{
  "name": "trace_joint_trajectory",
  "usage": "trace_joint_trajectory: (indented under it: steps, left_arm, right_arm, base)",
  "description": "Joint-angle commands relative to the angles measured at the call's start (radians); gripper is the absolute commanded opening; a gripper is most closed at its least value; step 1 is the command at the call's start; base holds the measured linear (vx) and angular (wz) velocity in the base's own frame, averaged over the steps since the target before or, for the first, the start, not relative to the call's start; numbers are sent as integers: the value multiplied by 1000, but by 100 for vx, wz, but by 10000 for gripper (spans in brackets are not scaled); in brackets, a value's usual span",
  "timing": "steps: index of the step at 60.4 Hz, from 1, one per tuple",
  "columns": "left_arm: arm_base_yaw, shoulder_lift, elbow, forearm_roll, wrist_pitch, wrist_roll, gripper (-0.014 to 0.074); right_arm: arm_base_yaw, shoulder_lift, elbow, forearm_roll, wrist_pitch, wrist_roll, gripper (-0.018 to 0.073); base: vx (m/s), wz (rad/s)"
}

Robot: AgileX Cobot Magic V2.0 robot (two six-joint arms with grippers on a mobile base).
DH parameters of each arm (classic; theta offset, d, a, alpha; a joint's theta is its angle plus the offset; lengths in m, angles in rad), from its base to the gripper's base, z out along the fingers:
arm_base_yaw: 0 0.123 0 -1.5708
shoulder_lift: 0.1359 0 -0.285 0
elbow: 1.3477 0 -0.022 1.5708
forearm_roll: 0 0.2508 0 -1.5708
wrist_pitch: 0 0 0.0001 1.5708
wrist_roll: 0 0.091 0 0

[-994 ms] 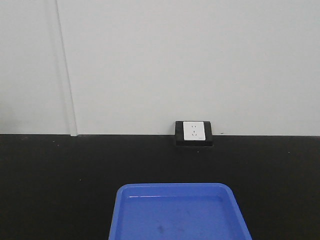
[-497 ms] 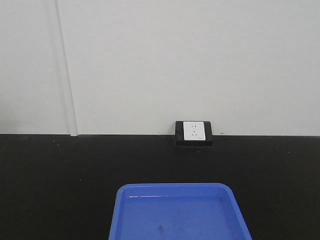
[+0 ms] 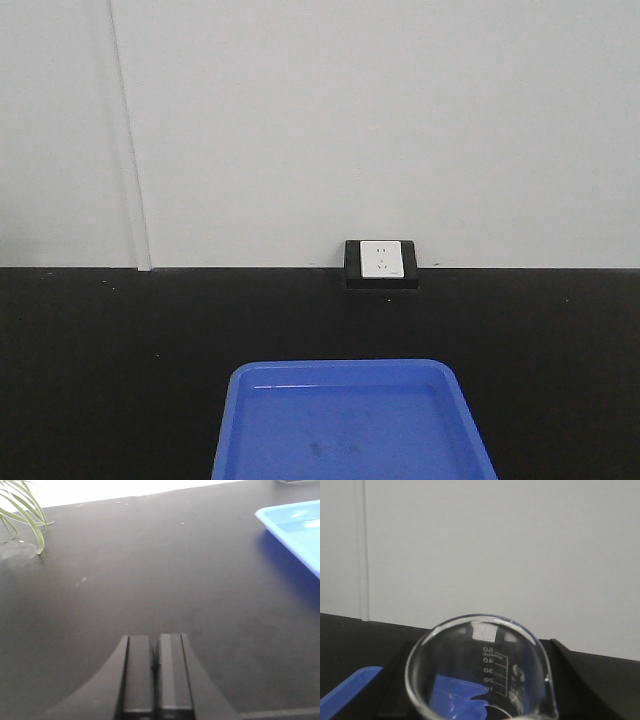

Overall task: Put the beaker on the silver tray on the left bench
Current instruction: 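Hold the beaker raised in the right gripper while the base turns, then drive the base to the bench with the silver tray, beaker held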

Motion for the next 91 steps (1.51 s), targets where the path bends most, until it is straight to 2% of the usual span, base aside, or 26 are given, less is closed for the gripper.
trace_joint_trajectory:
  steps: [1,48,91]
  left_arm:
    - [-6,-8,20,-3,-74,-2,1]
    - [-6,-8,20,-3,-74,-2,1]
    - [-6,-8,20,-3,-74,-2,1]
  right_arm:
    - [-1,12,-31,-6,10,-4,-11]
    - [-1,12,-31,-7,10,-4,-11]
    - [-1,12,-31,-7,10,-4,-11]
  base:
    - [-12,-7]
    - [-27,0]
    - [-34,48]
